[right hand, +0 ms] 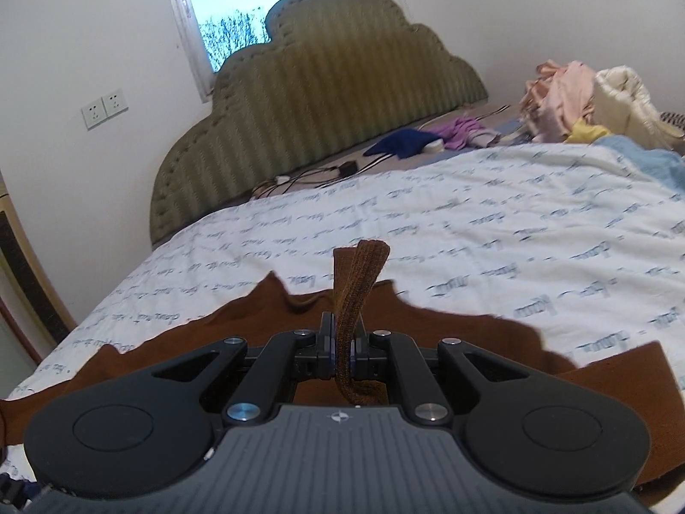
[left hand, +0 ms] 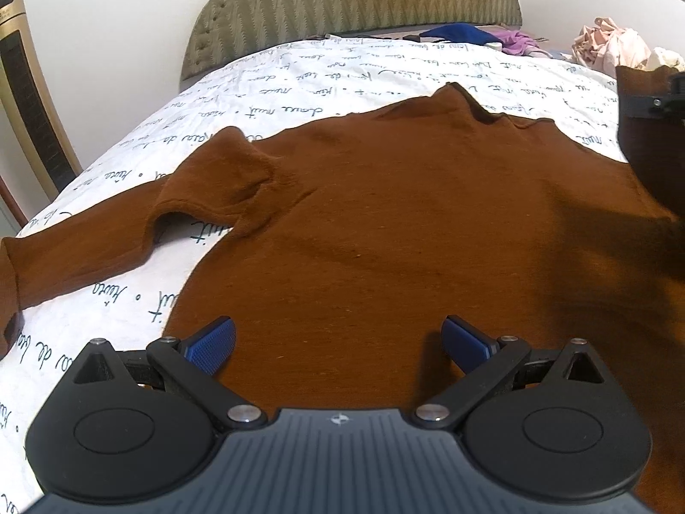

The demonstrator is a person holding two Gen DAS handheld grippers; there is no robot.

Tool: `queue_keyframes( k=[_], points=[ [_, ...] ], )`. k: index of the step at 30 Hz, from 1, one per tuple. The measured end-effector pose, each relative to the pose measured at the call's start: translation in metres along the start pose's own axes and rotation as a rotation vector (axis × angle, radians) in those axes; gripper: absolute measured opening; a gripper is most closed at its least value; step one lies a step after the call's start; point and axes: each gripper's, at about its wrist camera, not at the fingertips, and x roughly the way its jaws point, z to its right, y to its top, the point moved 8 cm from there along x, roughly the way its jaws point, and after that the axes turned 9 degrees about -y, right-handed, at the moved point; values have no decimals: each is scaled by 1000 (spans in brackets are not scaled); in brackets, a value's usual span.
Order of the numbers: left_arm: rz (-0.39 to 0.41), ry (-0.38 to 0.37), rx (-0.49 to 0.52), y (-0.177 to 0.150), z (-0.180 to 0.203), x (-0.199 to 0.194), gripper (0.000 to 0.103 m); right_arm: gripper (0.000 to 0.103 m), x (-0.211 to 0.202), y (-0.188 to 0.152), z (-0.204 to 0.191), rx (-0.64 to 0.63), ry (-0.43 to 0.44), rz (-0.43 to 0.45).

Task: Fold small clothes
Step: 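Carry the held sleeve across the sweater body with the right gripper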

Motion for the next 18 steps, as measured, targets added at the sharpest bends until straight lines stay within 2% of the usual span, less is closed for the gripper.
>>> queue_keyframes(
  k=[9,16,18],
  points=[
    [21,-14,-18,-1,-14,-3,103,12,21,-8,-47,-50,32,-36],
    [32,53,33,-1,-22,-5,103,12,45,-15,-85,-99,41,-59],
    [42,47,20,-2,-26,-8,103,12,53,-18,-98,-118,46,-66]
  ],
)
